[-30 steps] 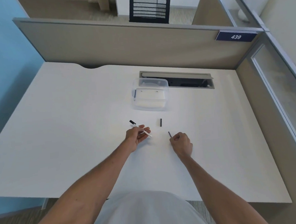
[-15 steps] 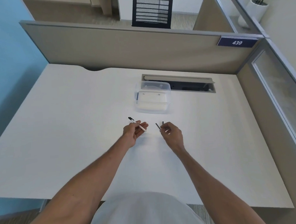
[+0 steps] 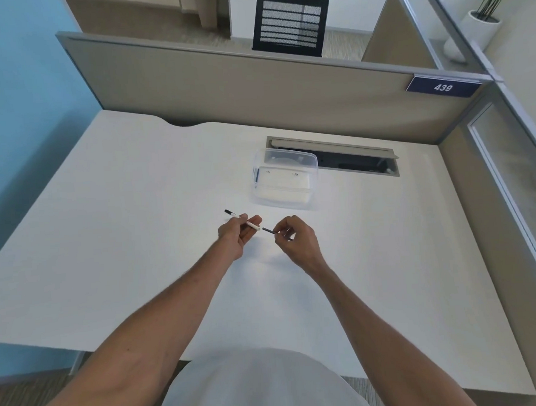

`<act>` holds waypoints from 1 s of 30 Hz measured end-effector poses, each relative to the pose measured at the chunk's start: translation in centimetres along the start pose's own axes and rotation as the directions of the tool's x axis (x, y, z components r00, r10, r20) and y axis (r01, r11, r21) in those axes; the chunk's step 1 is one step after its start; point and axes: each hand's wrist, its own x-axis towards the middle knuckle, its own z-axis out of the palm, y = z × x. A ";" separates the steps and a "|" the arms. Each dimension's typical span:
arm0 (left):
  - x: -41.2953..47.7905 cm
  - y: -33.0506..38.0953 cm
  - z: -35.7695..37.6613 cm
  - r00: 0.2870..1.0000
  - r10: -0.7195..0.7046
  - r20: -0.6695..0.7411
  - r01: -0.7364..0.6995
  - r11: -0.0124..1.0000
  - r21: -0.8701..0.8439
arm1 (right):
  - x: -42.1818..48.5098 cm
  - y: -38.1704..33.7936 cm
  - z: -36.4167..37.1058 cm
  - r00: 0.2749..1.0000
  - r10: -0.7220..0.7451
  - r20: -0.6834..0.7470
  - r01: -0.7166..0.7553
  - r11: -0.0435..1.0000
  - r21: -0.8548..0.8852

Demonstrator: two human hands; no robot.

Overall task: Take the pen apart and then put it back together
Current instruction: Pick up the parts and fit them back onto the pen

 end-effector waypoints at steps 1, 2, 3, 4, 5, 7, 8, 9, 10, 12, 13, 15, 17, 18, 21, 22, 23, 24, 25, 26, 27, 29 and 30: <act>0.0 0.0 0.0 1.000 -0.002 0.003 0.002 1.000 -0.005 | 0.1 0.0 0.0 1.000 -0.002 0.006 0.002 1.000 -0.007; 0.0 0.1 -0.1 1.000 -0.004 0.006 0.004 1.000 -0.010 | 0.1 0.0 0.1 1.000 -0.004 0.010 0.005 1.000 -0.015; -0.1 0.1 -0.2 1.000 -0.006 0.007 0.006 1.000 -0.016 | 0.1 0.1 0.2 1.000 -0.007 0.014 0.007 1.000 -0.023; -0.1 0.0 -0.2 1.000 -0.007 0.007 0.007 1.000 -0.018 | 0.1 0.1 0.2 1.000 -0.009 0.019 0.009 0.999 -0.032; -0.2 0.0 -0.2 1.000 -0.008 0.006 0.009 1.000 -0.018 | 0.1 0.2 0.3 1.000 -0.010 0.022 0.011 0.999 -0.041; -0.3 -0.1 -0.2 1.000 -0.009 0.004 0.009 1.000 -0.013 | 0.2 0.2 0.4 0.999 -0.015 0.030 0.017 0.998 -0.054; -0.4 -0.2 -0.1 1.000 -0.010 0.003 0.010 1.000 -0.010 | 0.3 0.2 0.5 0.999 -0.015 0.035 0.018 0.998 -0.059; -0.5 -0.2 -0.1 1.000 -0.011 0.003 0.011 1.000 -0.007 | 0.3 0.1 0.6 0.999 -0.014 0.039 0.016 0.998 -0.066; -0.5 -0.2 -0.1 1.000 -0.012 0.003 0.012 1.000 -0.004 | 0.4 0.0 0.6 0.999 -0.011 0.040 0.014 0.997 -0.073; -0.5 -0.2 -0.2 1.000 -0.016 0.002 0.016 1.000 -0.005 | 0.5 -0.1 0.7 0.999 -0.003 0.036 0.006 0.996 -0.085; -0.5 -0.2 -0.2 1.000 -0.018 0.003 0.018 1.000 -0.006 | 0.6 -0.1 0.8 0.999 0.001 0.034 0.002 0.996 -0.090; -0.5 -0.3 -0.3 1.000 -0.021 0.006 0.021 1.000 -0.009 | 0.5 -0.1 1.0 1.000 0.008 0.029 -0.005 0.994 -0.105; -0.4 -0.5 -0.5 1.000 -0.024 0.006 0.024 1.000 -0.011 | 0.4 0.0 1.0 1.000 0.012 0.022 -0.009 0.991 -0.133; -0.4 -0.5 -0.5 1.000 -0.024 0.007 0.024 1.000 -0.013 | 0.3 0.0 1.1 1.000 0.009 0.021 -0.006 0.989 -0.150; -0.3 -0.5 -0.6 1.000 -0.023 0.008 0.023 1.000 -0.018 | 0.0 0.0 1.2 0.999 -0.043 0.015 0.045 0.978 -0.203; -0.3 -0.5 -0.6 1.000 -0.025 0.007 0.025 1.000 -0.019 | 0.0 -0.1 1.2 0.997 -0.071 0.012 0.072 0.972 -0.223; -0.3 -0.5 -0.5 1.000 -0.026 0.006 0.026 0.999 -0.018 | 0.0 -0.1 1.3 0.995 -0.095 0.012 0.095 0.966 -0.239; -0.3 -0.5 -0.4 1.000 -0.026 0.005 0.026 1.000 -0.016 | 0.0 -0.2 1.3 0.994 -0.112 0.013 0.112 0.962 -0.249; -0.3 -0.5 -0.3 1.000 -0.026 0.004 0.026 1.000 -0.013 | 0.1 -0.3 1.4 0.992 -0.124 0.009 0.123 0.959 -0.254; -0.4 -0.5 -0.2 1.000 -0.027 0.004 0.027 1.000 -0.014 | 0.1 -0.4 1.5 0.991 -0.135 0.001 0.131 0.958 -0.254; -0.4 -0.5 -0.1 1.000 -0.028 0.006 0.028 0.999 -0.019 | 0.2 -0.5 1.5 0.990 -0.143 -0.008 0.137 0.960 -0.246; -0.6 -0.4 0.1 0.999 -0.032 0.016 0.033 0.999 -0.023 | 0.3 -0.7 1.6 0.987 -0.157 -0.018 0.150 0.964 -0.219; -0.6 -0.3 0.2 0.999 -0.035 0.022 0.035 0.999 -0.025 | 0.3 -0.9 1.6 0.986 -0.168 -0.020 0.160 0.965 -0.208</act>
